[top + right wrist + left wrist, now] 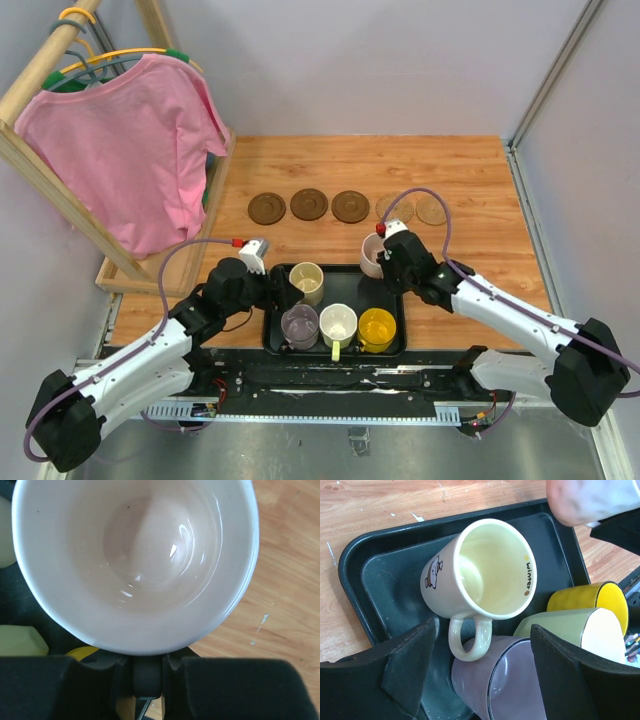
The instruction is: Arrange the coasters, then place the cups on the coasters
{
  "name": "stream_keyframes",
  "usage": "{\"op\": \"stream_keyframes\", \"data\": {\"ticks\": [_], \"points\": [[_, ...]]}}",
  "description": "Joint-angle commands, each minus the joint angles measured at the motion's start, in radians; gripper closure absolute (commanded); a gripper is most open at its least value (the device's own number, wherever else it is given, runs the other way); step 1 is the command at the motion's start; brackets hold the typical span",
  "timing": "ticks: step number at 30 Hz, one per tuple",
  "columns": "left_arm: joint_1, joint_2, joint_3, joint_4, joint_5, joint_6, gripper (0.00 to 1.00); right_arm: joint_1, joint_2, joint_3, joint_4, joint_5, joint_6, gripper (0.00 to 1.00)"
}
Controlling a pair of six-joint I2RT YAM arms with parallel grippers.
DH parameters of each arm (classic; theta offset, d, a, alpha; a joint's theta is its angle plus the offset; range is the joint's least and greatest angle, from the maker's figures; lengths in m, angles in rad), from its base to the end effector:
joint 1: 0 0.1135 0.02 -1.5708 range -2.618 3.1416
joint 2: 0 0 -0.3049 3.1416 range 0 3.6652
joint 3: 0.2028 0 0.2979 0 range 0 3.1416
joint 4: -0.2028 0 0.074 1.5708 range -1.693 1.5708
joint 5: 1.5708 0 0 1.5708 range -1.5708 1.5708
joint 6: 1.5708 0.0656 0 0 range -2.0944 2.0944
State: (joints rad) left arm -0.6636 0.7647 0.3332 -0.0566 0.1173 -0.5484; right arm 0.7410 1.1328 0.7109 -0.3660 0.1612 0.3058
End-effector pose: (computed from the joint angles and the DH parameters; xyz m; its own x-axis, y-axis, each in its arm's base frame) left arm 0.1631 -0.1373 0.1918 -0.6766 -0.1282 -0.7251 0.3989 0.7639 -0.5073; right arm 0.2132 0.1808 0.2265 -0.6742 -0.2141 -0.7069 -0.3982 0.9114 0.1039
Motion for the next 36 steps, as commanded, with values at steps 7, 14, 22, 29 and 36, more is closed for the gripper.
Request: {"op": "stream_keyframes", "data": {"ticks": [7,14,22,29,36], "points": [[-0.007,-0.035,0.044,0.024,-0.083,0.027,0.20,-0.263,0.042,0.155,0.054,0.036,-0.115,0.99],[-0.008,0.001,0.082,0.082,-0.141,0.007,0.20,-0.509,0.175,0.276,0.093,-0.073,-0.149,0.99],[-0.007,0.045,0.108,0.134,-0.230,-0.008,0.22,-0.610,0.339,0.365,0.177,-0.081,-0.186,0.99],[-0.007,0.094,0.129,0.146,-0.282,-0.003,0.24,-0.663,0.440,0.409,0.238,-0.081,-0.212,0.99],[-0.007,0.116,0.127,0.163,-0.314,-0.018,0.25,-0.688,0.517,0.430,0.279,-0.093,-0.221,0.99]]}}
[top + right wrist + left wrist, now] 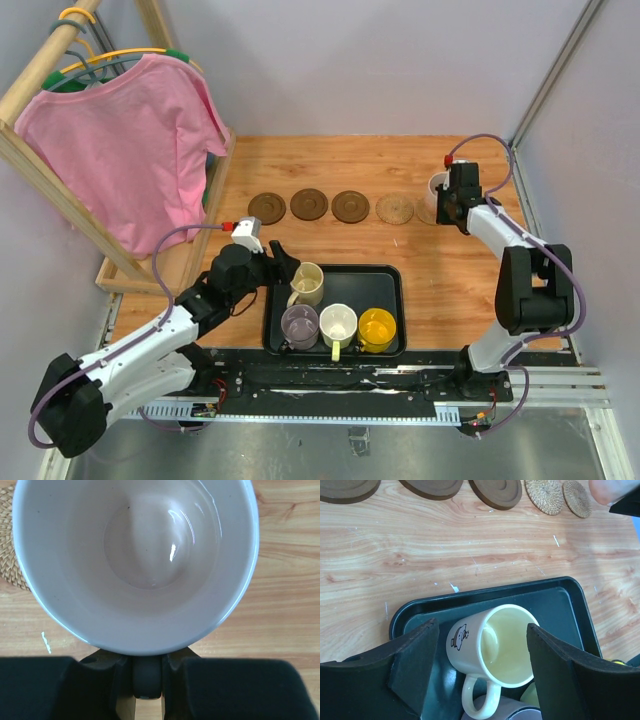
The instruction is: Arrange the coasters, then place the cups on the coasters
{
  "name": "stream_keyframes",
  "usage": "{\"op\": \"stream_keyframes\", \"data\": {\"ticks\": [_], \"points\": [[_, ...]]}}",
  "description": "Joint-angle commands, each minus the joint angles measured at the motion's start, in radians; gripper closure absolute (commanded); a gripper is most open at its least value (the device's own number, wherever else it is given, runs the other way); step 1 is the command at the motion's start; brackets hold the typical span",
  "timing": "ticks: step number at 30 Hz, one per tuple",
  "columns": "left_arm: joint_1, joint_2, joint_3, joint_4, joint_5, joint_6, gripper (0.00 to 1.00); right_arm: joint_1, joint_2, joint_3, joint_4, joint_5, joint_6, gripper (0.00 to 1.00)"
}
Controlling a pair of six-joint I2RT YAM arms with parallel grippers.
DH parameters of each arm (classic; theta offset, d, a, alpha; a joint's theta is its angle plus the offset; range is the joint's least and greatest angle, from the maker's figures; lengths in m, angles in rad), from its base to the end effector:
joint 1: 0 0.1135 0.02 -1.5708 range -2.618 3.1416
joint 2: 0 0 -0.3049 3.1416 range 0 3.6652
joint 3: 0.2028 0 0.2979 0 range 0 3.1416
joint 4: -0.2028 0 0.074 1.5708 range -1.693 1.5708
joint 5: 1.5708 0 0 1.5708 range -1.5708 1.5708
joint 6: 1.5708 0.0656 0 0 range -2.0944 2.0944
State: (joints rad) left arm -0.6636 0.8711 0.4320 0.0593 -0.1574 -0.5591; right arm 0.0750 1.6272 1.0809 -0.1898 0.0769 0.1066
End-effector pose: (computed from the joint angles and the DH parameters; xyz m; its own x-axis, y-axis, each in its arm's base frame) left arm 0.1971 -0.1411 0.2256 -0.5094 -0.2667 -0.8182 0.2636 0.8567 -0.4434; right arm 0.4202 0.0265 0.2240 -0.6676 0.0562 -0.7424 0.0534 0.9982 0.0276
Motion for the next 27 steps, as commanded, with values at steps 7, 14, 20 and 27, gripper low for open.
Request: {"op": "stream_keyframes", "data": {"ticks": [7,14,20,27], "points": [[-0.007,0.032,0.036,0.048,-0.042,-0.008,0.25,-0.032,0.074,0.081,0.107,-0.023,-0.022,0.99],[-0.007,0.034,0.035,0.045,-0.050,-0.012,0.25,-0.036,0.099,0.094,0.101,-0.031,-0.024,0.99],[-0.006,0.034,0.033,0.044,-0.050,-0.012,0.25,-0.040,0.108,0.095,0.098,-0.036,-0.024,0.99],[-0.006,0.037,0.031,0.038,-0.053,-0.013,0.25,-0.041,0.120,0.099,0.090,-0.041,-0.024,0.99]]}}
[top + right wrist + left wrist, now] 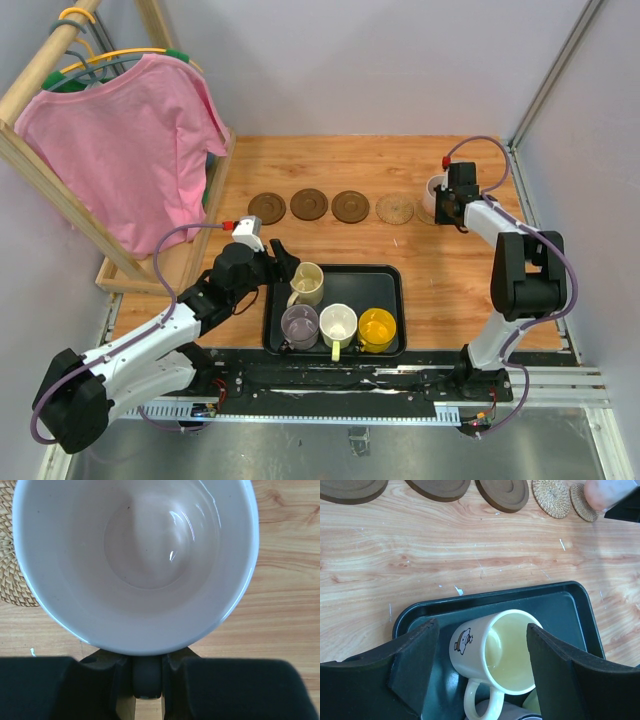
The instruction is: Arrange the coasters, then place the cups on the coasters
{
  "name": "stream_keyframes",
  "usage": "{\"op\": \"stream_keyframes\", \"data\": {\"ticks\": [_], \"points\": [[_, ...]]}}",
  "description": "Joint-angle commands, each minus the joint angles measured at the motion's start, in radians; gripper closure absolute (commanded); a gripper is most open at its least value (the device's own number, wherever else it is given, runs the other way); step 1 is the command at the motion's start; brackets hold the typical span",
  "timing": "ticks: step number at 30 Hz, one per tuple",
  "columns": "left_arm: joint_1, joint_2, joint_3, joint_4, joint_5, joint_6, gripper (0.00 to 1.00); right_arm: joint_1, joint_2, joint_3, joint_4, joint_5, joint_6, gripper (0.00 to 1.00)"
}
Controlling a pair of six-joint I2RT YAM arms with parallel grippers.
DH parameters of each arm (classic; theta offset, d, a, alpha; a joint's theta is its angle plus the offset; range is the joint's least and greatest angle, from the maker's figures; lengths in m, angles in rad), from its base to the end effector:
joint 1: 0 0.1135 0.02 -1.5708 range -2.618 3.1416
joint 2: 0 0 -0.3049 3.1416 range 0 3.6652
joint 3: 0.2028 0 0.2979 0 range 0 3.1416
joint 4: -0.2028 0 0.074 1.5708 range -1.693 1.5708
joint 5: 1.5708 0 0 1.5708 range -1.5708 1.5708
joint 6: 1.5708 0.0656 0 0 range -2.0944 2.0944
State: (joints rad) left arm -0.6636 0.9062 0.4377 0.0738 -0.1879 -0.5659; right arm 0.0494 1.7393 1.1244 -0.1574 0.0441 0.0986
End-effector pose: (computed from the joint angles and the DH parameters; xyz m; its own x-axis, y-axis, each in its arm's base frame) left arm 0.2023 -0.1426 0.2220 -0.5073 -0.2720 -0.8177 0.2337 0.8699 -0.4343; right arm 0.4436 0.0190 0.1974 -0.6953 0.0641 -0.7159 0.0509 0.9979 0.0399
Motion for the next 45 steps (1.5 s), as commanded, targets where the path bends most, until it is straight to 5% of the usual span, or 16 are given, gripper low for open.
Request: {"op": "stream_keyframes", "data": {"ticks": [1,26,35,45], "points": [[-0.006,0.002,0.026,0.024,-0.022,-0.006,0.25,-0.016,0.009,0.056,0.058,-0.011,-0.016,0.99],[-0.005,0.007,0.021,0.023,-0.023,-0.006,0.25,-0.017,0.048,0.060,0.050,0.005,-0.007,0.98],[-0.006,0.003,0.013,0.024,-0.018,-0.014,0.26,-0.017,0.026,0.048,0.033,0.013,0.011,0.44],[-0.005,-0.023,0.004,0.019,-0.006,0.003,0.25,-0.016,-0.025,0.001,0.038,-0.005,0.037,0.33]]}}
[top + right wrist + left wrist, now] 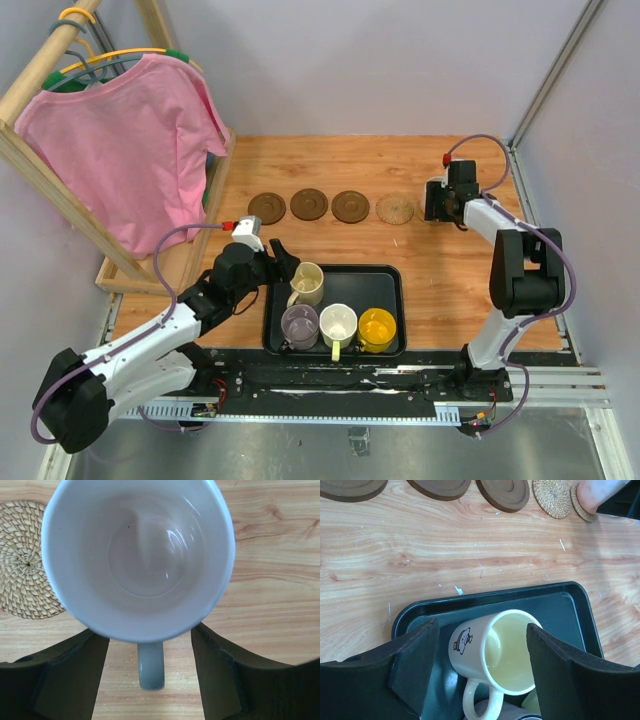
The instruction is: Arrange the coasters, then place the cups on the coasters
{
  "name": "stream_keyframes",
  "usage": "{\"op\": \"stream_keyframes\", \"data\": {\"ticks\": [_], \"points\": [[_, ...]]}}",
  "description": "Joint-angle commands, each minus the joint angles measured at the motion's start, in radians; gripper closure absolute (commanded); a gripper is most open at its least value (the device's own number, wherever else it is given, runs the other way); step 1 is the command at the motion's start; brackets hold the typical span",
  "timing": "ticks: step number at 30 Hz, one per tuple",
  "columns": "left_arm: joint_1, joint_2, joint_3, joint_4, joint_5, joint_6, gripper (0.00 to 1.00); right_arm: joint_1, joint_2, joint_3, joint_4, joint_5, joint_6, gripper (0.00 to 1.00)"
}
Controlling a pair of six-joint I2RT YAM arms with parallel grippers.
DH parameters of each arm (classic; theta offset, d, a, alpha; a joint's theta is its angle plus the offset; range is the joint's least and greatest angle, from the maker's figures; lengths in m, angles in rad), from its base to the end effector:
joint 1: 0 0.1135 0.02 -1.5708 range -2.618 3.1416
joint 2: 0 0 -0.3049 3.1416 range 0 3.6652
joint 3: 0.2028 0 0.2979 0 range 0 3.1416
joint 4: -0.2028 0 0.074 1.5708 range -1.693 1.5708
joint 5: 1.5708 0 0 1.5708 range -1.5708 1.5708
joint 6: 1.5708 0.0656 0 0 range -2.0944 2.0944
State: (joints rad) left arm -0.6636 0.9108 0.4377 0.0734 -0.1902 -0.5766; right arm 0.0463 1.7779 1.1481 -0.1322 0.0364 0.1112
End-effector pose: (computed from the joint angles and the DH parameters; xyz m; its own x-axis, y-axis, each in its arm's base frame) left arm 0.2027 -0.1428 0.2210 -0.5119 -0.2793 -0.8124 0.2249 0.8691 -0.4405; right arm 0.4544 0.0187 0.1922 -0.6876 0.0792 -0.7218 0.0567 0.9969 0.0553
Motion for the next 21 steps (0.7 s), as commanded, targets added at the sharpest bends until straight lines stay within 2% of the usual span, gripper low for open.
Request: {"op": "stream_keyframes", "data": {"ticks": [1,8,11,21], "points": [[-0.006,-0.036,0.005,0.017,0.001,0.021,0.25,-0.013,-0.075,-0.029,0.013,-0.001,0.026,0.32],[-0.007,-0.081,0.038,-0.069,0.083,0.083,0.13,-0.011,-0.198,-0.108,0.006,-0.017,0.065,0.26],[-0.007,-0.087,0.049,-0.115,0.140,0.087,0.03,-0.011,-0.261,-0.134,-0.013,-0.021,0.082,0.24],[-0.007,-0.069,0.010,-0.137,0.233,0.061,0.00,0.009,-0.458,-0.211,-0.063,-0.045,0.122,0.17]]}}
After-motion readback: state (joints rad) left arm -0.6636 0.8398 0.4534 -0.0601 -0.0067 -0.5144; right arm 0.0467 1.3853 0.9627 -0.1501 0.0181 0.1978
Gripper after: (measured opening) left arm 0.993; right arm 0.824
